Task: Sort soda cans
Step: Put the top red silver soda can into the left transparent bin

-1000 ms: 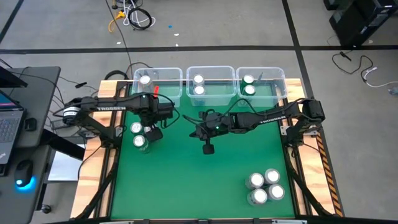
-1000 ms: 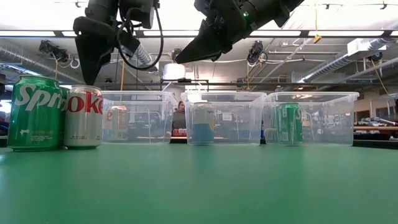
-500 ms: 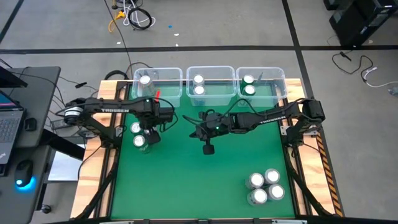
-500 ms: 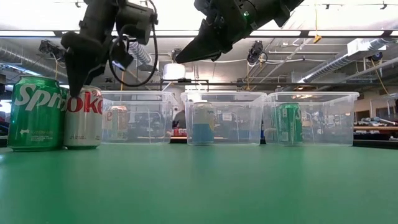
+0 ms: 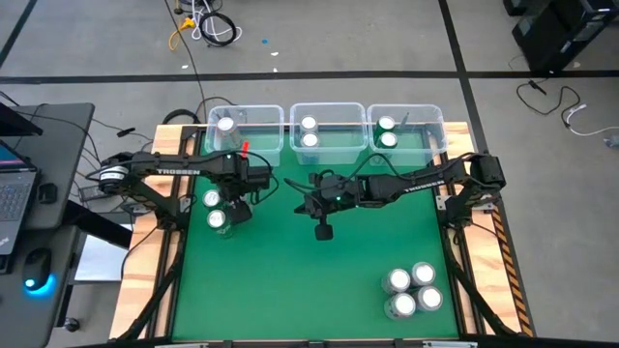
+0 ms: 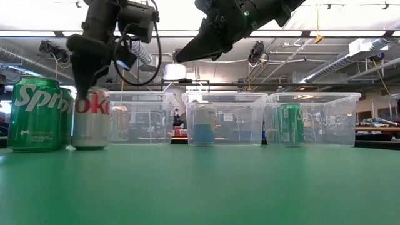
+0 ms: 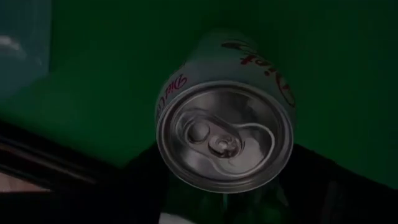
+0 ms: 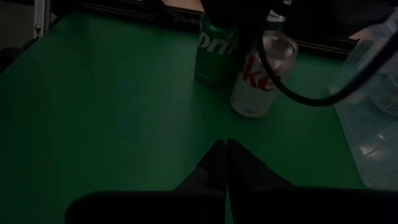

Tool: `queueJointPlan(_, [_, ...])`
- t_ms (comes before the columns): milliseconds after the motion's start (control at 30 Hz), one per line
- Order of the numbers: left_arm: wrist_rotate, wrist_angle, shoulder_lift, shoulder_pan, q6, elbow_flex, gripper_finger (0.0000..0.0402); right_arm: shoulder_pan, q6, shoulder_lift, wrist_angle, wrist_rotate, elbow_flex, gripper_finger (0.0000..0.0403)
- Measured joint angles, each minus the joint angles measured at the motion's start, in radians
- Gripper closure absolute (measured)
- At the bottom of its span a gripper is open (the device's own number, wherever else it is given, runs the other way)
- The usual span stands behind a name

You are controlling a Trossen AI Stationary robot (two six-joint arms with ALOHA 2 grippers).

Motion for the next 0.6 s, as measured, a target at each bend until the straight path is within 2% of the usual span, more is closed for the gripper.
queueJointPlan(67, [-0.005,0.020,0.003,0.000,-0.001,0.022,0.0162,0.000,0.000,0.000,0.000,0.000,0.000,0.0403])
queueJointPlan(267, [0.016,-0.006,0.003,0.037,0.004,0.103,0.0163,0.000,0.000,0.000,0.005,0.000,0.000,0.0403])
queueJointPlan(433, [0.015,-0.085,0.002,0.094,0.006,0.183,0.0163,0.000,0.000,0.000,0.004,0.000,0.000,0.0403])
queueJointPlan(600, [0.015,-0.180,0.002,0.155,0.027,0.315,0.0163,0.000,0.000,0.000,0.003,0.000,0.000,0.0403])
